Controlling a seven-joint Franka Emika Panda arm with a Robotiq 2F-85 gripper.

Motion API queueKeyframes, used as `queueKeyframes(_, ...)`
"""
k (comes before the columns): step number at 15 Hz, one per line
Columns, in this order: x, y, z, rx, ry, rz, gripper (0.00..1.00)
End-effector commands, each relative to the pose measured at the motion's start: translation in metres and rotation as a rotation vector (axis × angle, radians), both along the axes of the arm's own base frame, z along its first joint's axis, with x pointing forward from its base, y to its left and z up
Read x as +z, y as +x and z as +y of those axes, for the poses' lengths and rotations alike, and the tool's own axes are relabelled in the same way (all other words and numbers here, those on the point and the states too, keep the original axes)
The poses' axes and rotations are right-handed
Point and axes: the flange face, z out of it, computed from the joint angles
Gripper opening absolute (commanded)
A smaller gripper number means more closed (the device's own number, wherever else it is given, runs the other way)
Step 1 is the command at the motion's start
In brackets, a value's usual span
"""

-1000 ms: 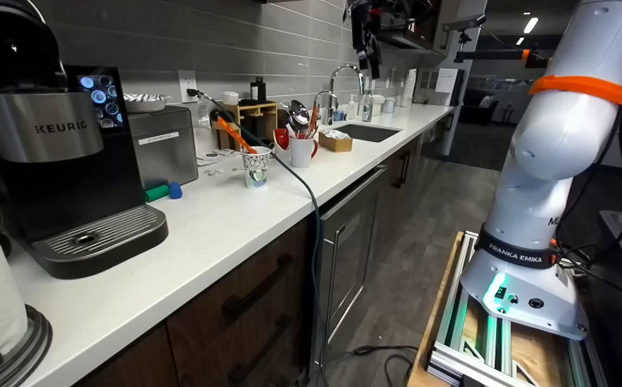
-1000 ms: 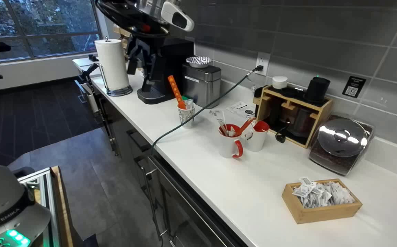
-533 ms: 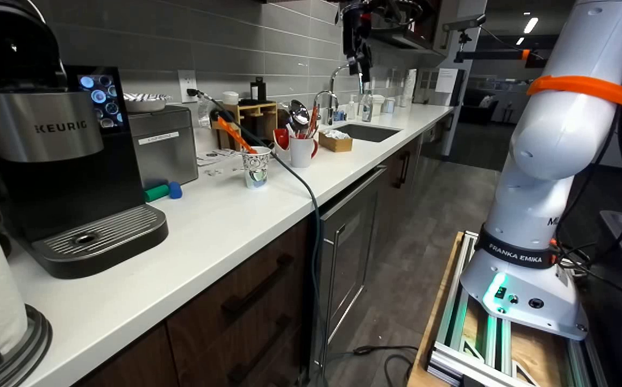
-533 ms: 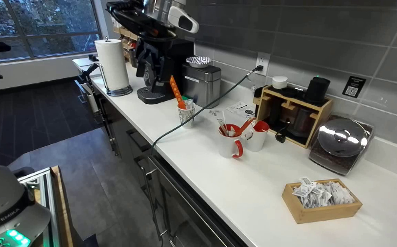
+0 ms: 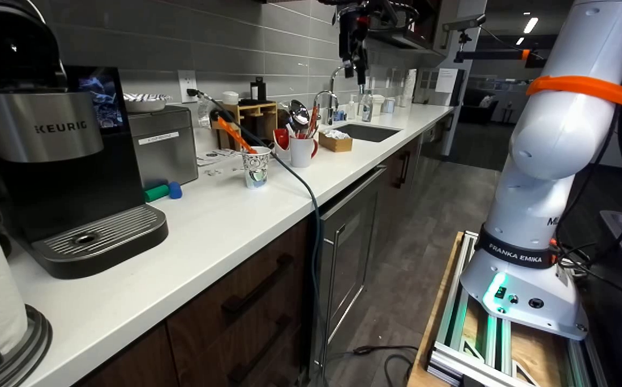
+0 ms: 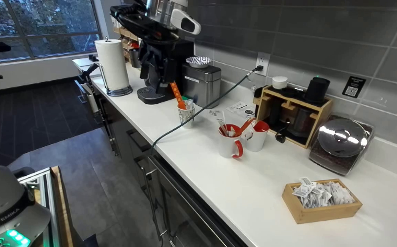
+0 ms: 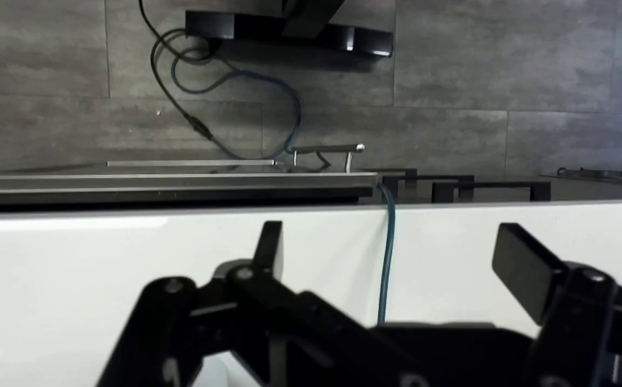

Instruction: Move one stirrer from the mug on the right to the cup on the left.

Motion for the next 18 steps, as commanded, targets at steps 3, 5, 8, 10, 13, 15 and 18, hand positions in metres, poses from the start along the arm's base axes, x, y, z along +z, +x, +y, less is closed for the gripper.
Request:
queueKeyframes(3, -0.033, 0.035, -0.016, -0.134, -0.072, -0.284, 1.00)
queueKeyframes(5, -0.050, 0.043, -0.023, -0.207, -0.113, -0.374, 1.00)
queueKeyframes(8, -0.082, 0.051, -0.017, -0.331, -0.176, -0.488, 1.00)
queueKeyframes(10, -0.106, 0.054, -0.007, -0.377, -0.220, -0.525, 1.00)
queueKeyframes(13, -0.139, 0.056, -0.002, -0.432, -0.270, -0.501, 1.00)
queueKeyframes(15, -0.130, 0.059, -0.001, -0.394, -0.248, -0.505, 1.00)
queueKeyframes(18, -0.124, 0.061, -0.002, -0.393, -0.249, -0.516, 1.00)
